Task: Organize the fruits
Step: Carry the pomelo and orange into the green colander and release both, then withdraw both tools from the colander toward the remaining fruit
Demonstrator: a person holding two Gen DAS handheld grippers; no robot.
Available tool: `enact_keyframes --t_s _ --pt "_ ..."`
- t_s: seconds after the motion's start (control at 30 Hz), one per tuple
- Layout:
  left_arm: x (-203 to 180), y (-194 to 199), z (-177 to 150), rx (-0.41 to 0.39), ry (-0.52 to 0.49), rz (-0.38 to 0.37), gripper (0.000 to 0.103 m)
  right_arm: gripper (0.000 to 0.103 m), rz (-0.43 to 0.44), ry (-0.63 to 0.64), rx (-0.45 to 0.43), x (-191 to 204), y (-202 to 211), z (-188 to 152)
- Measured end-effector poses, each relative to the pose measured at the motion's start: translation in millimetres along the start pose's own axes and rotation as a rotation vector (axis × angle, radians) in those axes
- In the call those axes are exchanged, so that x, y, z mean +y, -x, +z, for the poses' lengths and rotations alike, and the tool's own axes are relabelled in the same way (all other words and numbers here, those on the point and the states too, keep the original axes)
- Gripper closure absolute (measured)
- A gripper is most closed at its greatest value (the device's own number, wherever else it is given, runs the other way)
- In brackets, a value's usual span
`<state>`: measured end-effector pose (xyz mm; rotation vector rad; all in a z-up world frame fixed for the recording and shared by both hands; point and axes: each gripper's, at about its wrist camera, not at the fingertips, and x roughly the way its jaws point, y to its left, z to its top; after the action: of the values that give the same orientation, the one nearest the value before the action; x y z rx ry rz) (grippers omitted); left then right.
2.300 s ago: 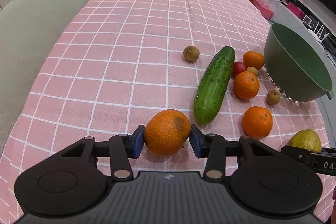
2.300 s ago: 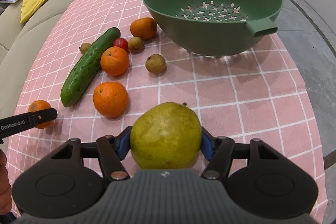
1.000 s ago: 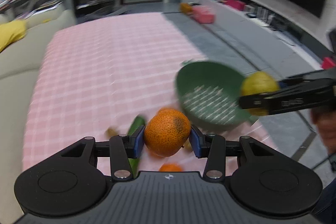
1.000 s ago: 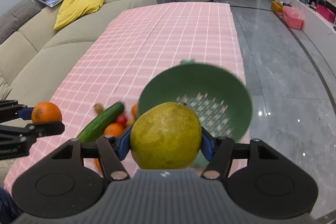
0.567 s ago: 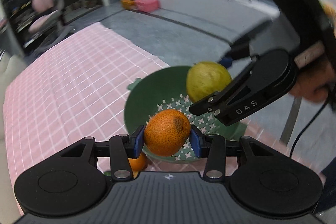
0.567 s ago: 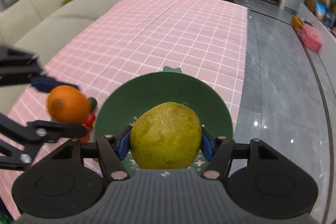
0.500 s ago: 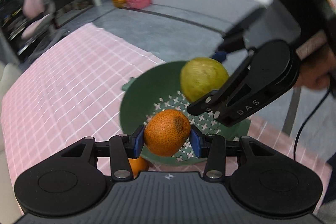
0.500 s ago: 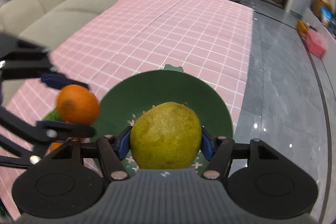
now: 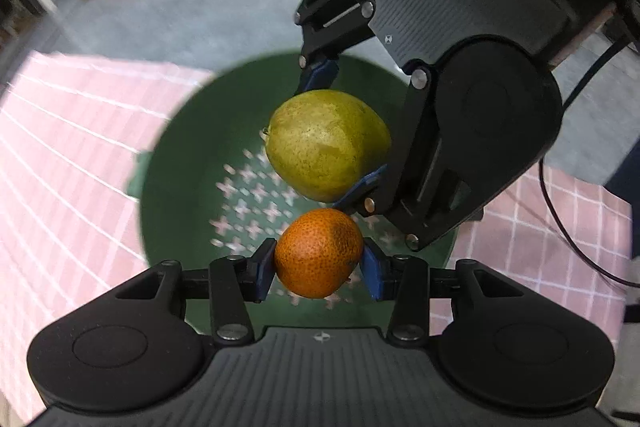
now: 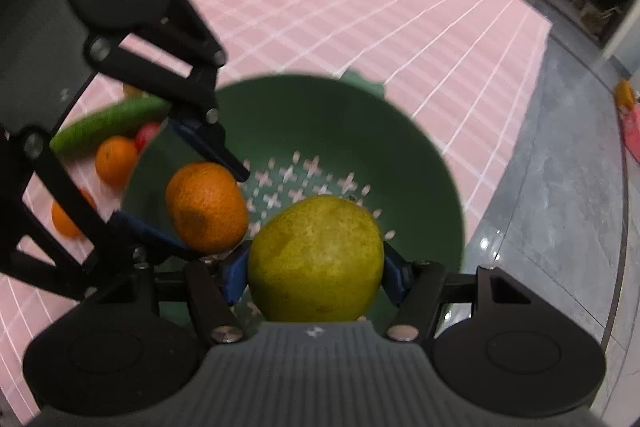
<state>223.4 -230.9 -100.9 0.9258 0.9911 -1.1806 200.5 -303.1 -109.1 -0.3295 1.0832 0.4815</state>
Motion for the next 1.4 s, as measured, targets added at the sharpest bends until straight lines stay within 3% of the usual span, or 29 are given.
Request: enact_keyframes --t_s 0.23,0.33,0.5,0.57,0.67,0.8,0.93,1.1,1.23,1.4 --pt "10.4 -33.5 -2.1 0.078 0.010 -0.046 0.052 0.041 0.036 0.028 0.091 1.1 -25.2 -1.7" --pt "20.1 -38.9 -1.7 0.093 0.084 -0.102 0.048 0.041 0.034 0.020 0.087 -2.6 -28.8 -0.5" --pt "25.9 -40.1 -4.3 0.095 0.099 -0.068 0.041 0.041 0.061 0.002 0.120 -4.5 -38.4 -4.0" --pt "27.7 -34.6 -4.2 0.085 0.113 -0.057 0.035 0.037 0.048 0.009 0.099 -2.7 -35.8 -1.0" --pt "30.9 -18.0 -4.9 0.042 0.146 -0.027 0.035 0.022 0.021 -0.013 0.028 -6.8 -19.6 4.7" --pt "32.0 12.0 -9.4 -0.036 0.216 0.045 0.034 0.022 0.018 -0.105 -0.071 -18.8 10.5 5.1" --pt "22.3 52.0 -26.7 -0.139 0.365 0.184 0.033 0.026 -0.002 -0.177 -0.174 -16.4 47.7 2.4" --pt "-3.1 89.7 -75.6 -0.253 0.600 0.285 0.031 0.027 0.024 -0.224 -0.270 8.3 81.8 -3.7" --pt "-44.6 107.8 -120.5 -0.284 0.715 0.327 0.031 0.030 0.019 -0.260 -0.309 38.4 99.9 -13.2" --pt "-86.4 108.7 -178.5 -0.314 0.922 0.307 0.031 0.030 -0.042 -0.350 -0.295 82.5 98.8 -33.3"
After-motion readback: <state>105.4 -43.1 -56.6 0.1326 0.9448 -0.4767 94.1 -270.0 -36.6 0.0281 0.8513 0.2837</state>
